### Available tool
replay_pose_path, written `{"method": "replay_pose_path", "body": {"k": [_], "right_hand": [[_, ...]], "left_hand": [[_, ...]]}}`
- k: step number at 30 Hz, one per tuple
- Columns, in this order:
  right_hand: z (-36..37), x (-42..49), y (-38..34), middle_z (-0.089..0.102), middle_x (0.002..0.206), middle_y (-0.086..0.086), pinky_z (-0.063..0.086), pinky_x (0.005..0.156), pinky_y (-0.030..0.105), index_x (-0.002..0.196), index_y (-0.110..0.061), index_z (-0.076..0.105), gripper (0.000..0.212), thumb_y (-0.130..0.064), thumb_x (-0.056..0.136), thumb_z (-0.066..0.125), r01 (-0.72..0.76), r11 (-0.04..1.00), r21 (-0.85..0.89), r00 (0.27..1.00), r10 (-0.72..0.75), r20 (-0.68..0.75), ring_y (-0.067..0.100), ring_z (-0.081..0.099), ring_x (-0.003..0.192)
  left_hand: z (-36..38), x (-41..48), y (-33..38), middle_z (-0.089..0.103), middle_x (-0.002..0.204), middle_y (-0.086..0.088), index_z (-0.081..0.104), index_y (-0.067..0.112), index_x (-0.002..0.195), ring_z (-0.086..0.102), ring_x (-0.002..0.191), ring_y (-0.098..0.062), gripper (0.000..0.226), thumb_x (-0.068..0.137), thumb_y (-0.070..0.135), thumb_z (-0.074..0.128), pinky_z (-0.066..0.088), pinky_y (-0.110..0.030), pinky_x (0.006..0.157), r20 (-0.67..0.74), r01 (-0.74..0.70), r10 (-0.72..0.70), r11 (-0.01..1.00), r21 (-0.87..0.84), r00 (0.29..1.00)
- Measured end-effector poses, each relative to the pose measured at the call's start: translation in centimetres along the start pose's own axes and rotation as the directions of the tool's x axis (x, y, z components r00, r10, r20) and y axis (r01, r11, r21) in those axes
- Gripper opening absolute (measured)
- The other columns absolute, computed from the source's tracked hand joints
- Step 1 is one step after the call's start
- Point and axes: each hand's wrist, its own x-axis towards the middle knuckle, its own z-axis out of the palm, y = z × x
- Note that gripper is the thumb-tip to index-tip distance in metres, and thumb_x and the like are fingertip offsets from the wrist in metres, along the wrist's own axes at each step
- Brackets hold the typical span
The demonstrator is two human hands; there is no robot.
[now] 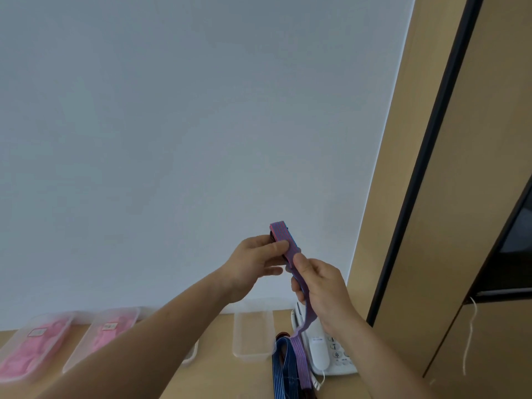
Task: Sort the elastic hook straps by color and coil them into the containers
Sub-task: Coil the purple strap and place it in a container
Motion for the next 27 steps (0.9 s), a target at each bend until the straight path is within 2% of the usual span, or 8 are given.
{"method": "replay_pose_path", "body": {"k": [5,8,12,15,18,20,24,27], "right_hand": [[-0.2,0.0,0.3,0.059,0.050,0.003,0.038,0.044,0.026,0.072,-0.005,0.067,0.044,-0.040,0.096,0.059,-0.044,0.999,-0.022,0.998,0.043,-0.043,0.016,0.047,0.041],[-0.3,0.0,0.4,0.059,0.051,0.004,0.039,0.043,0.025,0.079,0.001,0.066,0.049,-0.043,0.096,0.058,-0.069,0.998,-0.007,0.997,0.069,-0.027,0.015,0.048,0.041],[-0.3,-0.1,0.0,0.056,0.051,0.004,0.037,0.042,0.023,0.076,-0.003,0.068,0.052,-0.047,0.097,0.053,-0.087,0.995,0.041,0.996,0.088,-0.022,0.015,0.044,0.040],[-0.3,-0.1,-0.3,0.054,0.053,0.005,0.037,0.042,0.021,0.078,0.000,0.069,0.060,-0.054,0.097,0.049,-0.113,0.989,0.094,0.993,0.114,-0.006,0.015,0.042,0.042],[-0.4,-0.2,-0.5,0.056,0.056,0.006,0.037,0.043,0.020,0.084,0.003,0.069,0.067,-0.060,0.095,0.046,-0.139,0.982,0.126,0.990,0.139,0.009,0.016,0.044,0.043],[-0.4,-0.2,-0.6,0.058,0.057,0.007,0.038,0.043,0.022,0.084,0.002,0.070,0.068,-0.061,0.093,0.046,-0.143,0.980,0.140,0.990,0.142,0.013,0.016,0.044,0.044],[-0.2,0.0,-0.5,0.058,0.056,0.007,0.037,0.044,0.024,0.080,0.001,0.070,0.064,-0.060,0.090,0.053,-0.142,0.981,0.132,0.990,0.143,0.003,0.016,0.044,0.045],[-0.1,-0.1,-0.2,0.058,0.056,0.007,0.037,0.044,0.024,0.082,0.001,0.069,0.059,-0.055,0.092,0.055,-0.140,0.977,0.158,0.990,0.142,0.002,0.016,0.045,0.045]], "left_hand": [[0.1,-0.2,0.4,0.072,0.110,-0.017,0.065,0.000,0.113,0.068,0.090,-0.020,0.023,0.100,0.017,0.055,0.051,-0.040,0.089,-0.041,-0.086,0.092,0.988,0.127,0.995],[0.3,-0.2,0.5,0.072,0.102,-0.015,0.064,0.004,0.107,0.065,0.084,-0.018,0.014,0.098,0.013,0.057,0.052,-0.045,0.087,-0.078,-0.182,0.223,0.918,0.352,0.972],[0.3,-0.4,-0.2,0.072,0.087,0.000,0.060,0.009,0.101,0.069,0.082,-0.015,0.006,0.098,0.014,0.056,0.053,-0.040,0.082,0.023,-0.334,0.400,0.731,0.595,0.916],[0.2,-0.5,-1.1,0.069,0.088,0.009,0.059,0.015,0.114,0.064,0.079,-0.013,0.016,0.100,0.019,0.054,0.053,-0.032,0.081,0.147,-0.454,0.518,0.536,0.712,0.842],[0.1,-0.3,-1.5,0.065,0.088,0.014,0.059,0.019,0.121,0.053,0.068,-0.009,0.022,0.100,0.025,0.052,0.051,-0.030,0.067,0.184,-0.491,0.622,0.367,0.790,0.761],[-0.1,-0.3,-1.5,0.068,0.097,0.011,0.059,0.017,0.125,0.054,0.068,-0.006,0.030,0.096,0.017,0.058,0.050,-0.026,0.060,0.241,-0.520,0.676,0.244,0.819,0.696],[-0.4,0.1,-2.1,0.071,0.108,-0.006,0.057,0.011,0.125,0.069,0.078,-0.025,0.047,0.081,-0.001,0.068,0.056,-0.034,0.053,0.384,-0.540,0.712,-0.007,0.841,0.589],[-0.6,0.6,-2.6,0.071,0.115,-0.013,0.069,0.005,0.120,0.072,0.096,-0.028,0.050,0.072,-0.006,0.079,0.061,-0.034,0.068,0.394,-0.482,0.745,-0.111,0.869,0.539]]}}
